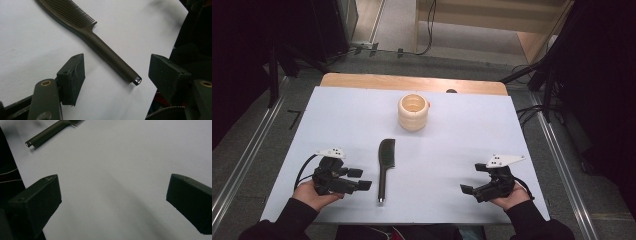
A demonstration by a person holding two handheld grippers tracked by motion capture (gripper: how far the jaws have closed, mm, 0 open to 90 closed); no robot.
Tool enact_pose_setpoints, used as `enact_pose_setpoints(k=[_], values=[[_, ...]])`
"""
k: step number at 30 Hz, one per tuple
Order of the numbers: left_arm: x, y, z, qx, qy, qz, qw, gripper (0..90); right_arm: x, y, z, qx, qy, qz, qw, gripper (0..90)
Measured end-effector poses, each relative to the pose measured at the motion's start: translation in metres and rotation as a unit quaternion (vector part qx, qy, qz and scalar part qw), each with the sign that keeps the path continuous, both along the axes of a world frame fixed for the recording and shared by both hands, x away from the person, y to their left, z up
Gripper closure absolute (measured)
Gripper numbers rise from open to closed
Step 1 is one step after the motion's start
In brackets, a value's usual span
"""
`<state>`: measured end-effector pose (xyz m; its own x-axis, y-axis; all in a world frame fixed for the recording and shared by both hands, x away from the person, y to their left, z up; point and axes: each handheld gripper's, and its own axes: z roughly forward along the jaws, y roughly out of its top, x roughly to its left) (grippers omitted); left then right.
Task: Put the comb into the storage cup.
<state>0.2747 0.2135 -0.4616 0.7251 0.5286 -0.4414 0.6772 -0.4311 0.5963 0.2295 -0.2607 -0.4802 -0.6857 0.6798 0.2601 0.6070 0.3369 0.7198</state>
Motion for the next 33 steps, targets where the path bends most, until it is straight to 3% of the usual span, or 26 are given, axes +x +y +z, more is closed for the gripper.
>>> enact_pose_setpoints(k=[15, 33], values=[[0.0007, -0.0028, -0.0006, 0.003, 0.004, 0.001, 1.0000, 29.7, 0.0009, 0.0011, 0.0011, 0.005, -0.010, 0.001, 0.9999, 0.0], [0.0015, -0.0036, -0.0010, 0.007, 0.004, 0.003, 1.0000, 29.5, 0.0025, 0.0036, -0.0009, -0.001, -0.002, 0.004, 1.0000, 0.0]])
